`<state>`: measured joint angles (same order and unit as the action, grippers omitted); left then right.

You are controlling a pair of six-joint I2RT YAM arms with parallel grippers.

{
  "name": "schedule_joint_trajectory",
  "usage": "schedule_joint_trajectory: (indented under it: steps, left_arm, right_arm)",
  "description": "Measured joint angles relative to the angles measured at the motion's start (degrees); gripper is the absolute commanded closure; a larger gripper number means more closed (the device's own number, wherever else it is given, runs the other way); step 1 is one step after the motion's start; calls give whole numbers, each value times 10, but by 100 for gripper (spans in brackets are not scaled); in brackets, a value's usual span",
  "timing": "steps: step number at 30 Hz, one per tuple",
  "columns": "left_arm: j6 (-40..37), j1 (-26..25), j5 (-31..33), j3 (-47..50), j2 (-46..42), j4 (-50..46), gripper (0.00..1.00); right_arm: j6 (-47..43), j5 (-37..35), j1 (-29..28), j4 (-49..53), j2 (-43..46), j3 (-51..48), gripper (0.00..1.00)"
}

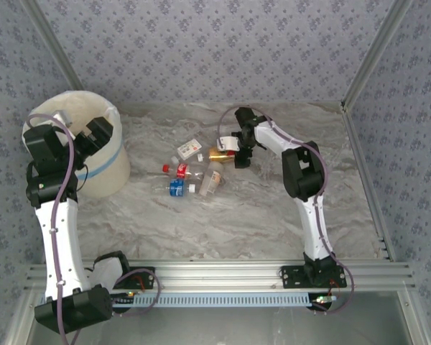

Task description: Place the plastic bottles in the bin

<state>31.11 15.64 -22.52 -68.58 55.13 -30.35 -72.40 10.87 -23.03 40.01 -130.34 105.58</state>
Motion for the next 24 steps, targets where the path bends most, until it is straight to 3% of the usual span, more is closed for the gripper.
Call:
schedule_joint_trajectory:
  steps: [4, 16, 24]
  left_arm:
    - [0, 0, 0, 5, 0, 10, 1]
    - [0, 0, -3, 12, -4, 20, 1]
    - [15, 0, -24, 21, -7, 37, 1]
  right_arm:
    - [18, 0, -2, -46, 38, -61, 29]
    - [72, 15, -2, -89, 51, -90, 44]
    - [106, 19, 8, -107, 161, -214, 50]
